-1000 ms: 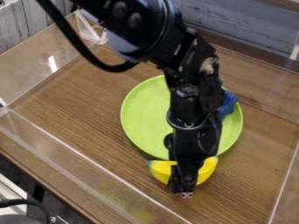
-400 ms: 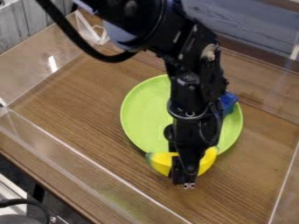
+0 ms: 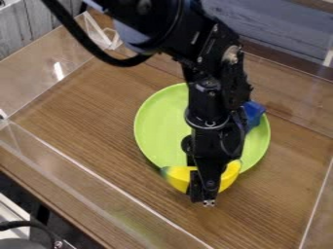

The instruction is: Put the banana in the green plate

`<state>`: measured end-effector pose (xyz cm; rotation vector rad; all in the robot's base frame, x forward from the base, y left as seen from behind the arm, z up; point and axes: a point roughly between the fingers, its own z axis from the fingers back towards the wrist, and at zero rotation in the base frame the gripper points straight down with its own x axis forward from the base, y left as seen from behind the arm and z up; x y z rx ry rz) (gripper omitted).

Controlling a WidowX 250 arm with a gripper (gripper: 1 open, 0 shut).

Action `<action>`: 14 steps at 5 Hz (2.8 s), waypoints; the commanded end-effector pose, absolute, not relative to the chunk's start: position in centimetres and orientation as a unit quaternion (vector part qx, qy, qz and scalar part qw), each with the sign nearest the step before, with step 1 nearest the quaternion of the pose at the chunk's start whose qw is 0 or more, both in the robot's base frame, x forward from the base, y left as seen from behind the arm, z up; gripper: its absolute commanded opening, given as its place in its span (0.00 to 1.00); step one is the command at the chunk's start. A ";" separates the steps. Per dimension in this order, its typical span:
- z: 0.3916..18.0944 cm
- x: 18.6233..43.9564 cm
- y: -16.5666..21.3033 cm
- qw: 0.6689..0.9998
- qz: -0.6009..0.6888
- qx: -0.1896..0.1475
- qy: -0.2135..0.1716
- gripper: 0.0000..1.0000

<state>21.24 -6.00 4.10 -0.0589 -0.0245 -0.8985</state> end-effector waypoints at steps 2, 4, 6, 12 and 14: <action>5.4 22.6 -5.9 0.900 -0.434 -0.021 -0.046 0.00; 6.2 22.8 -5.7 0.902 -0.428 -0.019 -0.047 0.00; 6.5 22.9 -5.6 0.905 -0.423 -0.017 -0.049 0.00; 5.3 22.2 -3.8 0.896 -0.440 -0.014 -0.054 1.00; 4.5 22.3 -3.7 0.894 -0.444 -0.013 -0.053 1.00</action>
